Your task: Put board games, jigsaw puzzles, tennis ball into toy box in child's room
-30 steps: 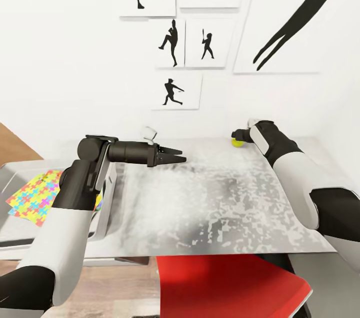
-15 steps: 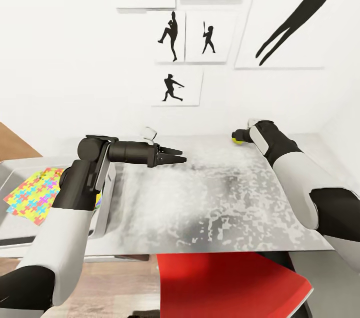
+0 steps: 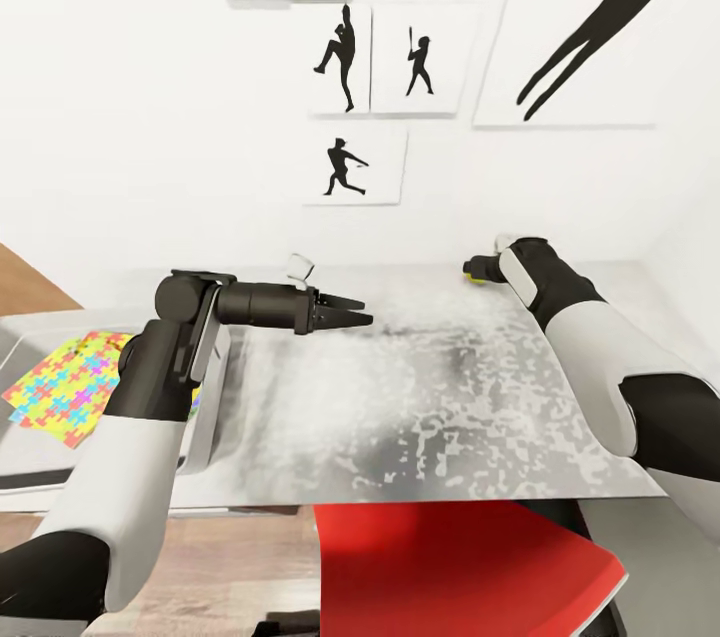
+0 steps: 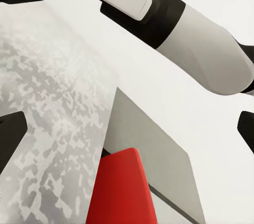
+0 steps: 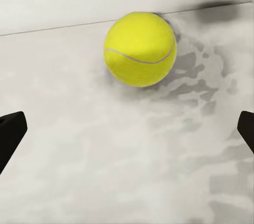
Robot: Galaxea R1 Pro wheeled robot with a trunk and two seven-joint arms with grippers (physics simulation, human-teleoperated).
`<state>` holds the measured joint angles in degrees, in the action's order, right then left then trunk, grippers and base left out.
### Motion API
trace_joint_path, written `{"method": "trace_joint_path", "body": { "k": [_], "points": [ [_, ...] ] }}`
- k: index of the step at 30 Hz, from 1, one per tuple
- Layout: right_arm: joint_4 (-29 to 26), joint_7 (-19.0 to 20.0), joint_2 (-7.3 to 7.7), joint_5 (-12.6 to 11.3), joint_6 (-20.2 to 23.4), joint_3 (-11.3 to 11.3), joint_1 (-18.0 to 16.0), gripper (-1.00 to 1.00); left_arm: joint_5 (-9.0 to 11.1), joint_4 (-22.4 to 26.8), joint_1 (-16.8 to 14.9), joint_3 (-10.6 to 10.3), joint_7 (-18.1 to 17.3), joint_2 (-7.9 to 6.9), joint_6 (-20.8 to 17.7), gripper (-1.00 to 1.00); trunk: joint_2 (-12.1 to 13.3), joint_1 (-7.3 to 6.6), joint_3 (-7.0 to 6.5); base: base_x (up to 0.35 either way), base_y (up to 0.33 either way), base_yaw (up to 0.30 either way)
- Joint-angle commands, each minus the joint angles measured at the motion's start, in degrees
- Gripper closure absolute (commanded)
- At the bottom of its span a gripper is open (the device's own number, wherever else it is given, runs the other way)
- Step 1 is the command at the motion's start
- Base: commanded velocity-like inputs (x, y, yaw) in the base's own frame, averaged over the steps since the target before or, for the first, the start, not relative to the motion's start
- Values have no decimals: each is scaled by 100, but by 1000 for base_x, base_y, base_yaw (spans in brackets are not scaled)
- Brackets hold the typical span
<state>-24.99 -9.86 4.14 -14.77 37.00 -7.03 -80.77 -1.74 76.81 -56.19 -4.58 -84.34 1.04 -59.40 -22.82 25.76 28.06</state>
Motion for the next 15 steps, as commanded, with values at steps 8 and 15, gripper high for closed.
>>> {"method": "trace_joint_path", "body": {
  "k": [8,15],
  "points": [
    [-18,-42,8,-61,26,-44,-10,-100,-15,14,-61,1,-29,2,-60,-100,-10,3,79,0,0,0],
    [-32,-42,8,-63,64,-36,-44,-100,-11,33,-115,1,-29,2,-60,-100,-10,3,141,0,0,0]
  ]
}}
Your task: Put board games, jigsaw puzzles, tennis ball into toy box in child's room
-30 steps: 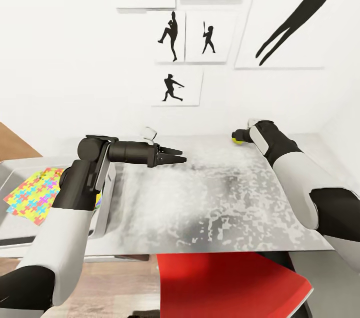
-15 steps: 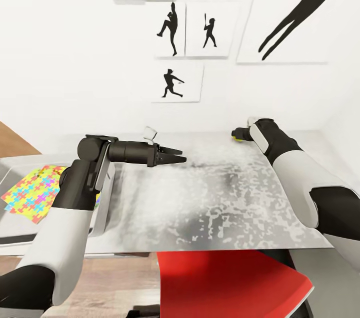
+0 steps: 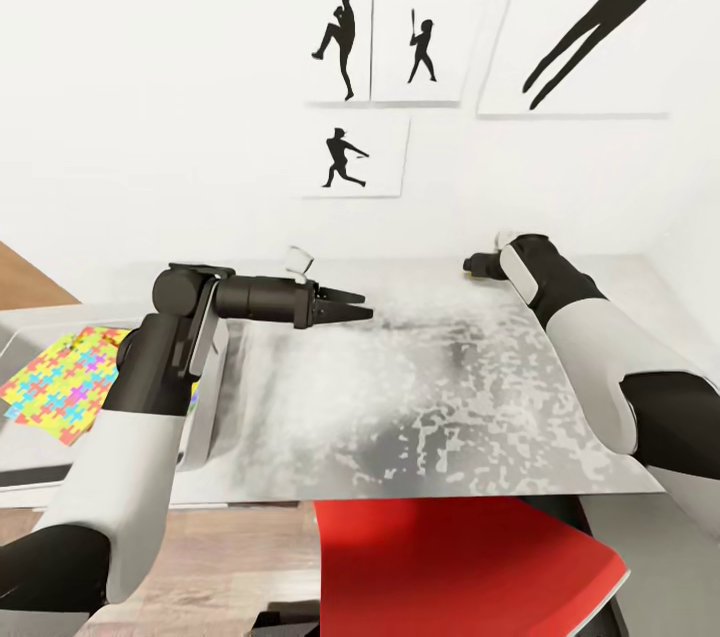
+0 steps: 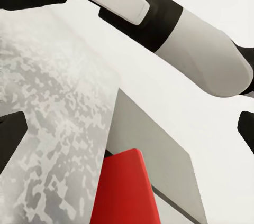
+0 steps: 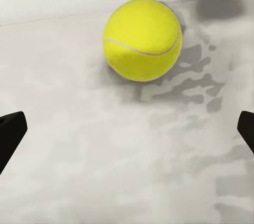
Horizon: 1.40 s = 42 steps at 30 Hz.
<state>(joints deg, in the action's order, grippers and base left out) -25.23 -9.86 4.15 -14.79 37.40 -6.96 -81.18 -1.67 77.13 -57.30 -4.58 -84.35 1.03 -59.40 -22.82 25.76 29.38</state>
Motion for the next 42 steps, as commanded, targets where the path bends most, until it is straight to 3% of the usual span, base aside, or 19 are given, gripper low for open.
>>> {"method": "trace_joint_path", "body": {
  "k": [1,34,42],
  "points": [
    [-13,-42,7,-63,56,-43,-10,-100,-18,2,-10,1,-29,2,-60,-100,-10,3,17,0,0,0],
    [-125,-57,8,-69,350,-34,-336,-100,-18,4,-18,1,-29,4,-60,-100,-10,3,303,0,0,0],
    [-251,-64,13,-70,629,-39,-407,-100,-23,4,-20,1,-29,3,-60,-100,-10,3,371,0,0,0]
  ]
}}
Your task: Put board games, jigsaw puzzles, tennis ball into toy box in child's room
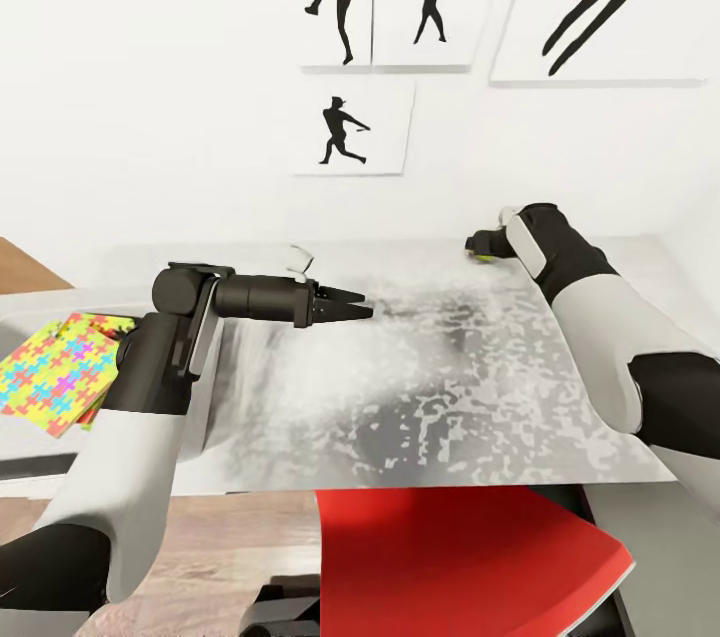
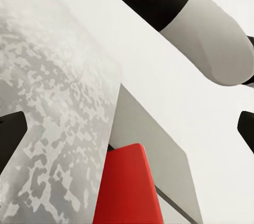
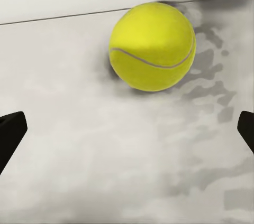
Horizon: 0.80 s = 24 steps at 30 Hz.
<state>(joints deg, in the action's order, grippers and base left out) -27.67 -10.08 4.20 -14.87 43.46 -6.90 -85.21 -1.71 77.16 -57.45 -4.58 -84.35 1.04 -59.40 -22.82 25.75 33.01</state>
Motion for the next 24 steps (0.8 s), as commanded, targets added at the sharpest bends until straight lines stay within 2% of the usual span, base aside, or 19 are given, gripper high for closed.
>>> {"method": "trace_joint_path", "body": {
  "k": [1,24],
  "points": [
    [-9,-42,10,-63,33,-45,-13,-100,-19,0,-6,1,-29,2,-60,-100,-10,3,17,0,0,0],
    [-21,-42,12,-77,94,-6,-194,-100,-22,0,-11,1,-29,9,-60,-100,-10,3,213,0,0,0]
  ]
}}
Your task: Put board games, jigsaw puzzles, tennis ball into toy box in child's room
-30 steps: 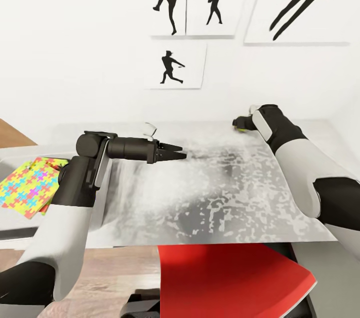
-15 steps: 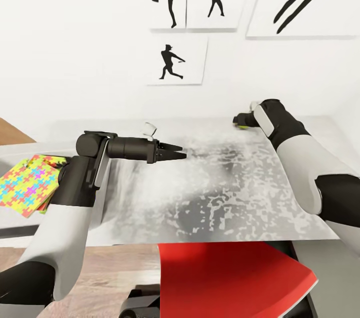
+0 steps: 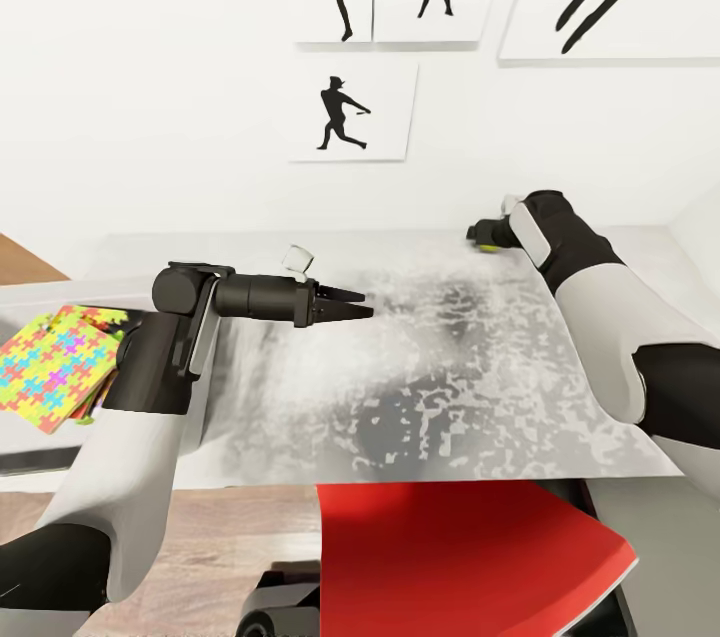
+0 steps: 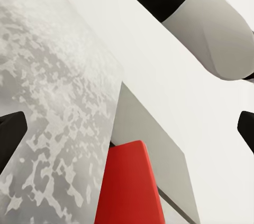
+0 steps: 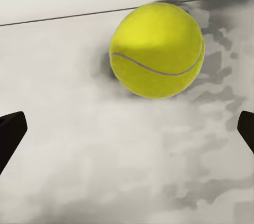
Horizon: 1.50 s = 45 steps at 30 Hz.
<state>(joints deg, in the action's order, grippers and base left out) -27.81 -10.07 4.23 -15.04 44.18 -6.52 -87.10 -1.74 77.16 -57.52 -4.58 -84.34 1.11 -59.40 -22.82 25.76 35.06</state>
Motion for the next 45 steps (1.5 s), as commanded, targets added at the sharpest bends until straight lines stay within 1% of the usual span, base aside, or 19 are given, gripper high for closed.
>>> {"method": "trace_joint_path", "body": {
  "k": [1,5,16,31,33,37,45],
  "points": [
    [-6,-42,10,-61,23,-44,-21,-100,-19,0,-4,1,-29,1,-60,-100,-10,3,16,0,0,0],
    [-5,-40,14,-61,56,-41,-130,-100,-18,0,-4,1,-29,-4,-60,-100,-10,3,50,0,0,0],
    [-18,-44,15,-53,106,-34,-190,-100,-15,0,-4,1,-29,-5,-60,-100,-10,3,143,0,0,0],
    [-92,-57,24,-55,126,-42,-368,-100,-14,0,-4,1,-29,-6,-60,-100,-10,3,266,0,0,0],
    [-92,-58,21,-54,153,-39,-394,-100,-13,0,-4,1,-29,-6,-60,-100,-10,3,283,0,0,0],
    [-92,-76,14,-47,340,-41,-467,-100,-12,0,-4,1,-29,-5,-60,-100,-10,3,315,0,0,0],
    [-93,-76,27,-44,432,-42,-496,-100,-16,0,-4,1,-29,-5,-60,-100,-10,3,381,0,0,0]
  ]
}}
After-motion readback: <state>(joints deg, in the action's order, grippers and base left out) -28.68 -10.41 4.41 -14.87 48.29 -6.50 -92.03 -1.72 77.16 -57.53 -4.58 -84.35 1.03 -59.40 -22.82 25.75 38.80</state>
